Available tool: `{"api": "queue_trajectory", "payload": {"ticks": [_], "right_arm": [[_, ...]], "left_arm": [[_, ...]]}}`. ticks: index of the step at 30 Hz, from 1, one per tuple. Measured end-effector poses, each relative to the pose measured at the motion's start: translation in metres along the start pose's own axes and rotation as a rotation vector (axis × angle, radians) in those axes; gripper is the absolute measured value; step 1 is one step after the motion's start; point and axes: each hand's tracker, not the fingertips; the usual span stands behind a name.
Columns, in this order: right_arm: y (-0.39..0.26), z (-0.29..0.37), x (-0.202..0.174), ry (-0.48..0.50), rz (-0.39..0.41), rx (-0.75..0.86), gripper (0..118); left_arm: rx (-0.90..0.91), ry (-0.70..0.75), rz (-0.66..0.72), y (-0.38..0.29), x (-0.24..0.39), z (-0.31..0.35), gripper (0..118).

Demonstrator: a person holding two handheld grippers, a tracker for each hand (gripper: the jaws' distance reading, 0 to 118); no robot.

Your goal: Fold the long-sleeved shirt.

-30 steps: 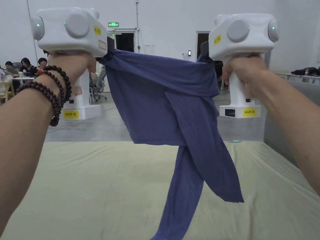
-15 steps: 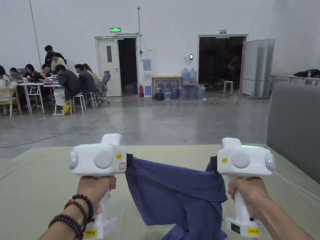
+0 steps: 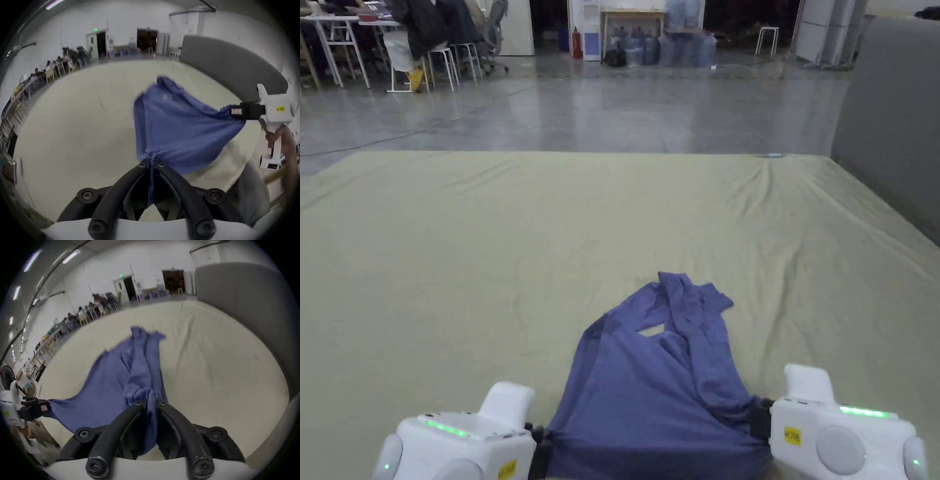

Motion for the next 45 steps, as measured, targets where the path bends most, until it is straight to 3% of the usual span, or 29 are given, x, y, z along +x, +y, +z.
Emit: {"api": "queue_trajectory", "payload": {"ticks": [3,4,5,6,7,8,9,10,13,14,15,16,17,19,24,26,27,28,31,32,33,34,35,38,39,40,41,42,45], "right_arm": [[-0.013,-0.017,0.007,-0.012,0.003,-0.058,9],[-0.009,-0.004,0.005,-0.007,0.004,-0.046,26],[-0.005,0.002,0.007,0.007,-0.006,-0.035,43],[-0.001,0.013,0.007,0.009,-0.013,-0.013,53],[0.003,0.027,0.008,0.008,-0.015,0.031,53],[0.007,0.042,0.01,0.005,-0.016,0.091,82],[0.007,0.056,0.011,0.013,-0.013,0.147,99],[0.007,0.072,0.012,0.018,-0.01,0.193,100],[-0.002,0.104,0.016,0.014,-0.027,0.204,94],[-0.009,0.11,0.018,0.028,-0.033,0.231,73],[-0.013,0.111,0.017,0.019,-0.026,0.231,33],[-0.019,0.106,0.018,-0.042,-0.02,0.218,0],[-0.028,0.103,0.015,-0.063,-0.012,0.197,0],[-0.032,0.097,0.019,0.013,-0.009,0.154,0],[-0.027,0.09,0.019,0.001,-0.018,0.172,0],[-0.019,0.074,0.016,-0.01,0.008,0.163,70],[-0.017,0.063,0.015,-0.008,0.022,0.142,97],[-0.009,0.052,0.016,-0.03,0.043,0.095,99],[-0.009,0.019,0.01,-0.042,0.066,0.014,97],[-0.006,0.003,0.011,-0.035,0.075,-0.023,88],[-0.007,-0.008,0.01,-0.024,0.083,-0.051,66],[-0.008,-0.019,0.011,-0.002,0.087,-0.081,19],[-0.009,-0.028,0.012,0.018,0.071,-0.095,7],[-0.012,-0.031,0.009,0.029,0.042,-0.077,7],[-0.013,-0.029,0.008,0.032,0.052,-0.066,7],[-0.012,-0.019,0.009,0.029,0.051,-0.06,7],[-0.013,-0.018,0.01,0.033,0.048,-0.059,7],[-0.012,-0.018,0.011,0.039,0.044,-0.059,7],[-0.011,-0.02,0.017,0.052,0.019,-0.071,7]], "left_arm": [[-0.028,0.002,0.037,-0.022,-0.005,-0.01,0],[-0.022,0.007,0.048,-0.023,-0.007,-0.009,6],[-0.01,-0.002,0.062,-0.022,-0.008,-0.004,21],[0.006,-0.011,0.073,-0.021,-0.009,0.002,33],[0.046,0.005,0.072,-0.018,-0.01,0.011,33],[0.086,0.003,0.064,-0.016,-0.011,0.02,78],[0.126,0.001,0.054,-0.015,-0.011,0.03,112],[0.189,-0.016,0.062,-0.012,-0.009,0.043,115],[0.169,-0.003,0.117,-0.003,-0.009,0.065,112],[0.185,-0.012,0.124,-0.004,-0.008,0.07,99],[0.195,-0.018,0.122,-0.004,-0.008,0.072,62],[0.202,-0.019,0.114,-0.003,-0.008,0.07,0],[0.227,-0.008,0.119,-0.004,-0.005,0.069,0],[0.164,-0.026,0.101,-0.004,-0.001,0.065,0],[0.17,-0.044,0.095,-0.001,0.006,0.061,0],[0.176,-0.051,0.097,0.001,0.008,0.058,0],[0.175,-0.052,0.097,0.003,0.008,0.057,0],[0.172,-0.05,0.096,0.006,0.008,0.055,0],[0.169,-0.046,0.095,0.009,0.008,0.049,0],[0.166,-0.055,0.101,0.012,0.006,0.046,0],[0.163,-0.059,0.107,0.015,0.005,0.043,0],[0.16,-0.068,0.113,0.019,0.003,0.037,0],[0.158,-0.072,0.119,0.026,0.001,0.031,0],[0.163,-0.049,0.103,0.057,-0.004,0.007,0],[0.159,-0.018,0.087,0.07,-0.005,-0.003,18],[0.144,0.001,0.073,0.087,-0.007,-0.019,75],[0.123,0.009,0.066,0.104,-0.009,-0.037,114],[0.238,0.018,0.068,0.121,-0.013,-0.049,117],[0.131,0.035,0.059,0.171,-0.017,-0.106,116]]}}
